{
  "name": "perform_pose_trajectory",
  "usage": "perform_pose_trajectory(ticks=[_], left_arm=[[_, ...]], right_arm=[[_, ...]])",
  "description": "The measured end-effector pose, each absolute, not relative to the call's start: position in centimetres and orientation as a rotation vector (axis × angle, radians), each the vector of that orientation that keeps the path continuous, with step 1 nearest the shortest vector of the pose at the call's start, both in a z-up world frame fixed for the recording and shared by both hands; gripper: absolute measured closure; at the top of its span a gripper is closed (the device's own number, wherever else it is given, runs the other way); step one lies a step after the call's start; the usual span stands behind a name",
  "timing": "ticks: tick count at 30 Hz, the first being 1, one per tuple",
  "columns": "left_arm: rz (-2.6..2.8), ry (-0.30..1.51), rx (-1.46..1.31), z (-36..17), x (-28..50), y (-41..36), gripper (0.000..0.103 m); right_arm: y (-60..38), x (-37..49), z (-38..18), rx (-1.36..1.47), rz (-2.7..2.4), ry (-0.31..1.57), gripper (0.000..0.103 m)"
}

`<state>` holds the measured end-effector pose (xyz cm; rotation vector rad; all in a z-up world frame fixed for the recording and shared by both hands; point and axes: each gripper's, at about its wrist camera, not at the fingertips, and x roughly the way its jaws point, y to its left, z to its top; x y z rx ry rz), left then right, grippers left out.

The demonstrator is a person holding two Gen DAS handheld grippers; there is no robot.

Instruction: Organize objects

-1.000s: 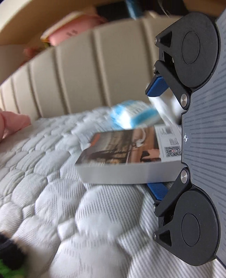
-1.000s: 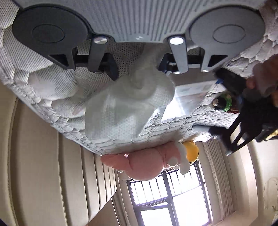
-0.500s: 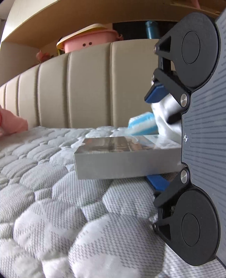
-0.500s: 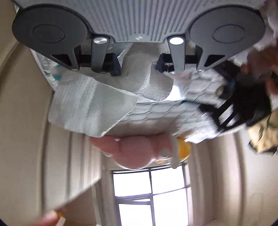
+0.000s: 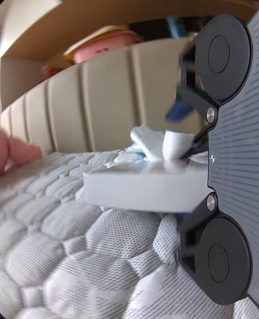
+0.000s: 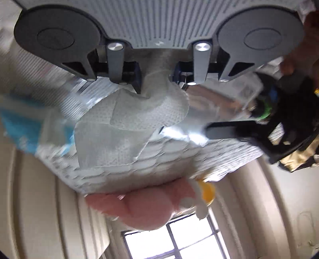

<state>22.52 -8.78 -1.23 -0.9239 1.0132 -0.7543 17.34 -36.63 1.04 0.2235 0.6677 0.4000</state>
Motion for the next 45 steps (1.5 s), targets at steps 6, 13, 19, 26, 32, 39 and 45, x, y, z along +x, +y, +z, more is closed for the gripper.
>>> perform_pose_trajectory(ticks=[6,13,19,26,32,39,45], left_arm=[[-0.739,0.809,-0.631,1.4,16.9,-6.1,0.058],[-0.613,0.486,0.170,3.7,8.7,-10.9,0.069],[-0.569,0.426,0.189,1.5,8.5,-12.2,0.067],[-0.570,0.380,0.180,1.3,7.5,-11.6,0.066],[-0.565,0.411,0.122,1.2,8.3,-10.9,0.056],[-0.568,0.415,0.117,1.1,8.4,-10.7,0.056],[-0.576,0.406,0.120,1.1,8.2,-10.7,0.051]], right_arm=[[-34.1,11.5,1.4,0.305,0.560,0.645,0.066],[-30.8,7.6,3.2,-0.034,0.390,0.524,0.038],[-32.5,8.9,1.9,0.050,0.340,0.603,0.084],[-33.1,7.6,6.6,0.142,0.347,0.481,0.095],[-28.9,6.4,10.9,0.259,0.669,0.411,0.094],[-26.9,8.6,8.1,0.108,0.529,0.528,0.094],[-30.5,8.8,7.0,0.126,0.399,0.555,0.092]])
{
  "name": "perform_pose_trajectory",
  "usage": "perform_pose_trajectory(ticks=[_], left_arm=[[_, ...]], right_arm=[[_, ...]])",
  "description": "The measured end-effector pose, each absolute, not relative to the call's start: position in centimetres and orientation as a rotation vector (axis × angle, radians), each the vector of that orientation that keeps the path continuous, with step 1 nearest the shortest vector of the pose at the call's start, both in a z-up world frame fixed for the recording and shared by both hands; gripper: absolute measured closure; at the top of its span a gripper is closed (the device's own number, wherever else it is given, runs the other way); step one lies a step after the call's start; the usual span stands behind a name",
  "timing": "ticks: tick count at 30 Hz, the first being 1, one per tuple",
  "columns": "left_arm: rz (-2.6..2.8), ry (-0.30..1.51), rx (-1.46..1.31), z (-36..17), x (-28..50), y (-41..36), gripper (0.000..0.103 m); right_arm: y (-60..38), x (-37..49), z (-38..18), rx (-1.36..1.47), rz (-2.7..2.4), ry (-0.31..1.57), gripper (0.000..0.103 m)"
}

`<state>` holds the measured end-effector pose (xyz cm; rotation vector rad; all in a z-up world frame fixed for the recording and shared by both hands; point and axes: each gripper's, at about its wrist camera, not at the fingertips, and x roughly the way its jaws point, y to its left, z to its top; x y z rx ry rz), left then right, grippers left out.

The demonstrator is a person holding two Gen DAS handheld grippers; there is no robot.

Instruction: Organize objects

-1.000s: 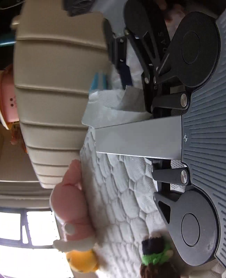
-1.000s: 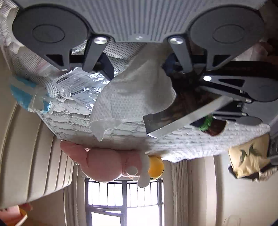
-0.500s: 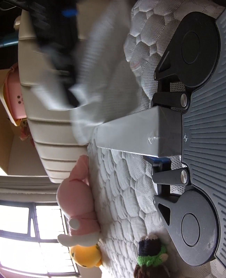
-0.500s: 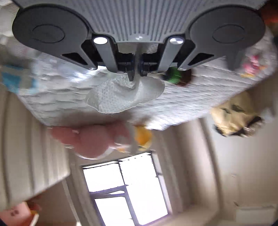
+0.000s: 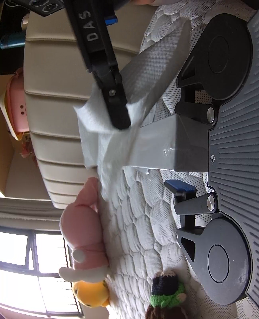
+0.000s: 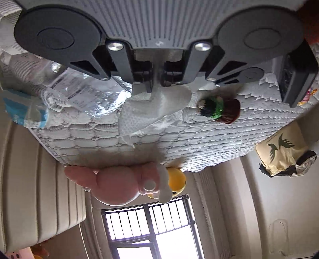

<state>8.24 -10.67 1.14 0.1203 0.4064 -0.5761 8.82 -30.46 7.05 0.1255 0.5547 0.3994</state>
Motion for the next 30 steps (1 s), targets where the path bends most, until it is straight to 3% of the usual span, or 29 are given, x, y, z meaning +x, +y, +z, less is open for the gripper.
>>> perform_pose_trajectory(ticks=[2,7,15,19,30], left_arm=[[-0.582,0.385,0.129,1.2,7.9,-10.6,0.051],[-0.587,0.261,0.231,1.6,4.8,-11.2,0.037],[-0.611,0.050,0.533,0.5,-0.6,-14.7,0.029],[-0.598,0.062,0.531,0.5,-0.3,-14.7,0.017],[-0.555,0.150,0.382,1.2,2.6,-12.7,0.012]], right_arm=[[-31.5,8.8,6.6,0.121,0.363,0.572,0.092],[-33.5,7.7,6.5,0.136,0.293,0.575,0.092],[-31.1,5.8,12.3,0.099,0.401,0.403,0.092],[-27.4,7.0,12.5,0.043,0.506,0.454,0.091],[-29.1,9.0,5.7,-0.078,0.354,0.664,0.090]])
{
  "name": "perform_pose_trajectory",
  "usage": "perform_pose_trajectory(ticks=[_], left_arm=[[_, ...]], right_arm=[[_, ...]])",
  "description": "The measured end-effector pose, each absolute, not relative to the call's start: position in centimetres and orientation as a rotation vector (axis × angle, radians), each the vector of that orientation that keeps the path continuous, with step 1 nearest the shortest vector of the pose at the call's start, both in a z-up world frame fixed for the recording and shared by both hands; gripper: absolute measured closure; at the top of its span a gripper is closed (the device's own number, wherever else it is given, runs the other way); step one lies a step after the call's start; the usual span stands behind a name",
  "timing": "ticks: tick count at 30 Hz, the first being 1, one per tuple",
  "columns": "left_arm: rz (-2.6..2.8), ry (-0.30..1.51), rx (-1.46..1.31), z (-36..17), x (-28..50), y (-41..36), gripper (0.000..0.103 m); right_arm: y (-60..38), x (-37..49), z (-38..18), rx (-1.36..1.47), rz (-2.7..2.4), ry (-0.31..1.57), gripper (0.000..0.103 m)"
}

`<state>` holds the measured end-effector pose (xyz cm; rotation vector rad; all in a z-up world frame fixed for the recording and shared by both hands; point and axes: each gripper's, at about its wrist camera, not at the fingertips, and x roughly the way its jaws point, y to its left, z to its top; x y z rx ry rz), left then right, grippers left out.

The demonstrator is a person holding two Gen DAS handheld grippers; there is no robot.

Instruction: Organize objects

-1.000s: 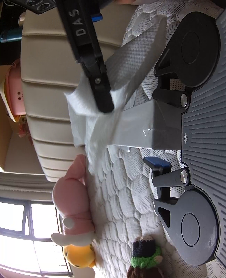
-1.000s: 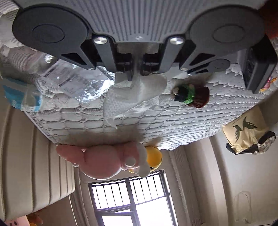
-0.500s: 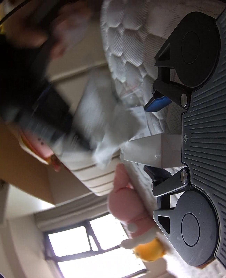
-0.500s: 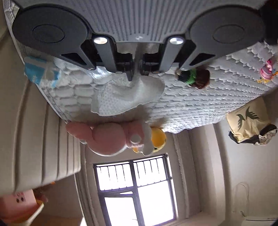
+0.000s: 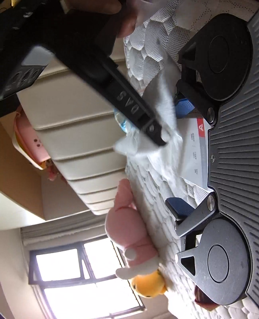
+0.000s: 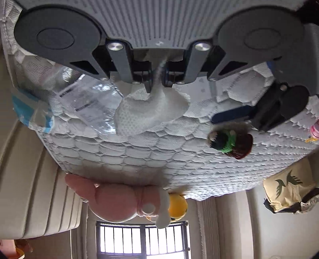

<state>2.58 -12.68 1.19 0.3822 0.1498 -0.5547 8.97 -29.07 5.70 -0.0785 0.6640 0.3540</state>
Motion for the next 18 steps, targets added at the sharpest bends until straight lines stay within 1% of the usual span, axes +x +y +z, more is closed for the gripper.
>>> perform_pose_trajectory(ticks=[3,9,11,15,16,18], left_arm=[[-0.574,0.161,0.357,1.5,2.6,-12.2,0.012],[-0.658,0.315,0.170,3.4,3.9,-8.1,0.012],[-0.603,0.332,0.106,4.2,4.5,-5.3,0.012],[-0.302,0.329,-0.061,6.3,7.2,2.4,0.009],[-0.201,0.361,-0.111,6.5,8.7,4.3,0.006],[-0.064,0.489,-0.256,6.2,12.1,7.7,0.005]], right_arm=[[-31.1,8.9,5.3,-0.056,0.296,0.670,0.090],[-33.2,9.0,3.4,-0.014,0.258,0.701,0.089],[-33.4,9.0,2.3,-0.001,0.256,0.706,0.089],[-33.3,8.3,0.5,0.017,0.254,0.627,0.088],[-33.3,8.2,0.2,0.014,0.254,0.608,0.088],[-33.6,8.1,0.2,0.034,0.263,0.599,0.087]])
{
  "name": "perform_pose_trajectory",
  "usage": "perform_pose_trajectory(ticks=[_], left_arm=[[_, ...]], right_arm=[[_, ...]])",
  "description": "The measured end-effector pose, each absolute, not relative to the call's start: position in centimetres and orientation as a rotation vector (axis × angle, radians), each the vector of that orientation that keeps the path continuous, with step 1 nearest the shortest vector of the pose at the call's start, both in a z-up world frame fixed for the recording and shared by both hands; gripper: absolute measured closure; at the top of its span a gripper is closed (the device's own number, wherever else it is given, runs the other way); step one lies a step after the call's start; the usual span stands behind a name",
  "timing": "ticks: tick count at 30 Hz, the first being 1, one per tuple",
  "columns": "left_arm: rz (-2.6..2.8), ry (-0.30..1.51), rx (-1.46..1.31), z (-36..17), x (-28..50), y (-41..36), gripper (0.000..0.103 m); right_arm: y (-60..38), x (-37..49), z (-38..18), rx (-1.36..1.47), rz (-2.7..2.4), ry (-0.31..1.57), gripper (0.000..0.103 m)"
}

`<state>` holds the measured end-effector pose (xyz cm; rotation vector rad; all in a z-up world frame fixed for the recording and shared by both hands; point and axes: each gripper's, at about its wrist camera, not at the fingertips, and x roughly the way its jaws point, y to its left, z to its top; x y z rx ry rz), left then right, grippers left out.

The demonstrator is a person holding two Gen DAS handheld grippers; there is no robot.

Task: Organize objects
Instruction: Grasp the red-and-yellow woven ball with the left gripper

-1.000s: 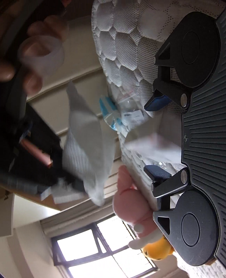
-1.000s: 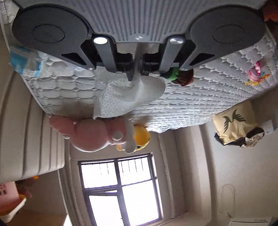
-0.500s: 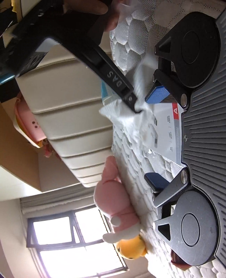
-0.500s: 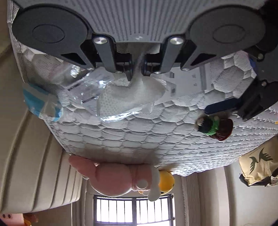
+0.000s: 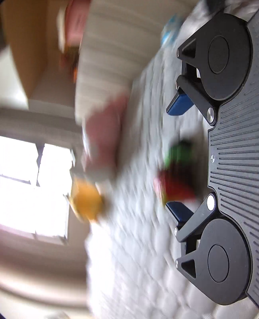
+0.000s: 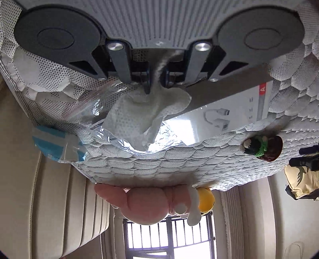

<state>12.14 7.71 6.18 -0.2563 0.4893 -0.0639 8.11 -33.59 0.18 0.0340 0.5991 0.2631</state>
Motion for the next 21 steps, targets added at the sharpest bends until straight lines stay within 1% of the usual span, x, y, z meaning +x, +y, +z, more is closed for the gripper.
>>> perform_pose_trajectory(ticks=[2,4,5,7,9,12,13,14,15,17,18,20,21], left_arm=[[-0.027,0.637,-0.450,4.7,15.4,10.3,0.005],[-0.038,0.737,-0.632,2.7,17.4,11.5,0.005],[-0.026,0.741,-0.694,2.0,17.8,11.7,0.003],[0.018,0.703,-0.715,1.9,19.1,11.3,0.000],[0.049,0.687,-0.703,2.0,20.8,10.2,0.000],[0.002,0.648,-0.662,2.1,21.9,8.2,0.001],[-0.041,0.644,-0.659,2.0,21.8,7.7,0.005],[-0.097,0.648,-0.660,1.9,21.5,7.3,0.020],[-0.158,0.665,-0.660,1.7,21.3,6.8,0.026],[-0.255,0.703,-0.646,1.1,19.7,5.9,0.026],[-0.275,0.693,-0.593,1.2,18.5,5.3,0.026],[-0.311,0.621,-0.444,2.1,15.8,4.2,0.026],[-0.326,0.593,-0.396,2.4,14.7,3.7,0.026]], right_arm=[[-33.9,8.0,0.1,0.054,0.272,0.590,0.087],[-34.4,8.0,0.0,0.096,0.288,0.583,0.086],[-34.9,8.0,0.0,0.126,0.300,0.580,0.085],[-35.7,7.9,-0.3,0.185,0.324,0.575,0.083],[-36.4,7.9,-0.4,0.236,0.345,0.570,0.081],[-37.0,7.7,-0.7,0.280,0.355,0.561,0.081],[-37.1,7.7,-0.7,0.288,0.355,0.556,0.081],[-37.1,7.5,-0.7,0.293,0.352,0.551,0.081],[-37.1,7.3,-0.7,0.296,0.346,0.544,0.081],[-37.0,7.0,-0.4,0.296,0.319,0.533,0.084],[-37.0,6.9,-0.2,0.294,0.301,0.528,0.085],[-36.6,6.6,0.5,0.269,0.248,0.506,0.085],[-36.1,6.3,1.2,0.245,0.218,0.483,0.089]])
